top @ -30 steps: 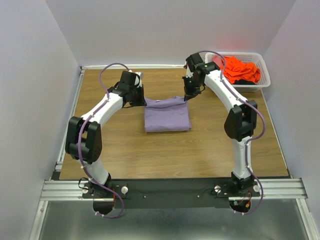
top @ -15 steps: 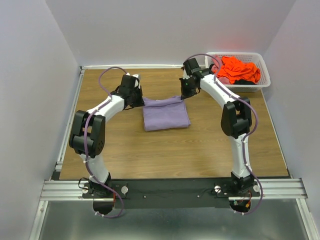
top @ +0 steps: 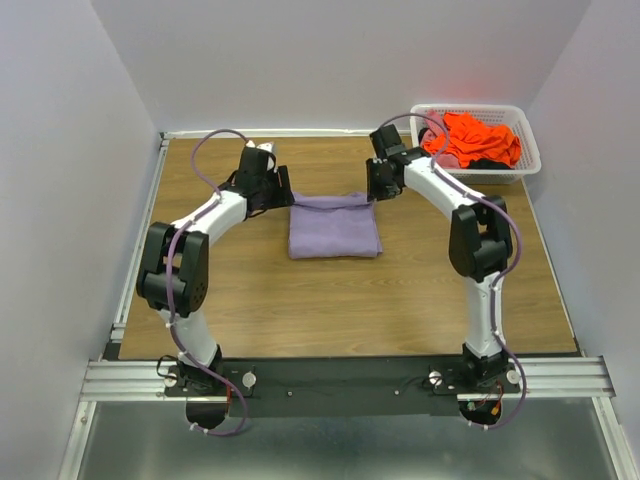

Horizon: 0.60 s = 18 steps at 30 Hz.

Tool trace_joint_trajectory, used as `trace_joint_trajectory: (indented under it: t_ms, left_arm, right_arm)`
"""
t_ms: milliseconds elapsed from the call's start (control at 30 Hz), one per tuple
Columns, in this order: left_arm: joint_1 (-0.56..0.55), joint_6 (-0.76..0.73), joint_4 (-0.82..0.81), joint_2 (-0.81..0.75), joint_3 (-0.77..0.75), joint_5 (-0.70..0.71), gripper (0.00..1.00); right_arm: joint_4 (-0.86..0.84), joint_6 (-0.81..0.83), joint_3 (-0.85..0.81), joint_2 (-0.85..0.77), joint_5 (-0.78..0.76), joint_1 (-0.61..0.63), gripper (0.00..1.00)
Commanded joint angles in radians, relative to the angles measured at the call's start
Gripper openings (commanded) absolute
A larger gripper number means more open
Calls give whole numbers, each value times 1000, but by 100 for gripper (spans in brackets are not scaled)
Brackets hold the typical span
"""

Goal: Fold and stack the t-shirts
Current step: Fold the tshirt

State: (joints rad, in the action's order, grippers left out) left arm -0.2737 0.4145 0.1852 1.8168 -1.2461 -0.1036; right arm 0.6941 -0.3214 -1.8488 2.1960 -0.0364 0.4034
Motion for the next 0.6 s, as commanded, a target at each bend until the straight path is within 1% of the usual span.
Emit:
trace_joint_trajectory:
  t_ms: [0, 100, 133, 167, 200, 233, 300, 367, 433, 467, 500, 533, 567]
  left_arm:
    - [8, 4, -10, -143, 25, 42, 68]
    - [2, 23, -10, -178, 46, -4, 67]
    - [-4, 24, -13, -188, 65, -21, 62]
    - [-12, 24, -26, -203, 74, -53, 59]
    - [-19, 23, -38, -206, 85, -68, 53]
    - [-39, 23, -68, -211, 109, -99, 51]
    - [-50, 36, -105, -203, 134, -129, 50]
    - [-56, 47, -160, -174, 158, -183, 46]
    - [-56, 59, -203, -148, 165, -206, 42]
    - [-55, 60, -239, -113, 159, -218, 41]
    - [-55, 60, -253, -91, 146, -223, 40]
    - [-55, 60, -262, -70, 111, -223, 37]
    - [-52, 58, -273, -15, 88, -222, 36]
  right_arm:
    - [-106, -34, 61, -182, -80, -8, 39]
    - [-169, -28, 129, -266, -16, -8, 40]
    - [-220, -18, 173, -281, 18, -8, 40]
    - [-244, -9, 198, -295, 120, -9, 40]
    - [-290, -1, 216, -304, 169, -9, 40]
    - [-312, 2, 252, -306, 263, -11, 40]
    - [-340, -8, 270, -294, 343, -14, 39]
    - [-393, -36, 304, -277, 447, -24, 38]
    - [-488, -73, 333, -257, 518, -38, 38]
    - [-522, -87, 350, -243, 579, -50, 38]
    - [-554, -99, 352, -228, 605, -57, 38]
    - [-603, -123, 347, -208, 631, -63, 38]
    - [-620, -136, 335, -153, 654, -69, 38]
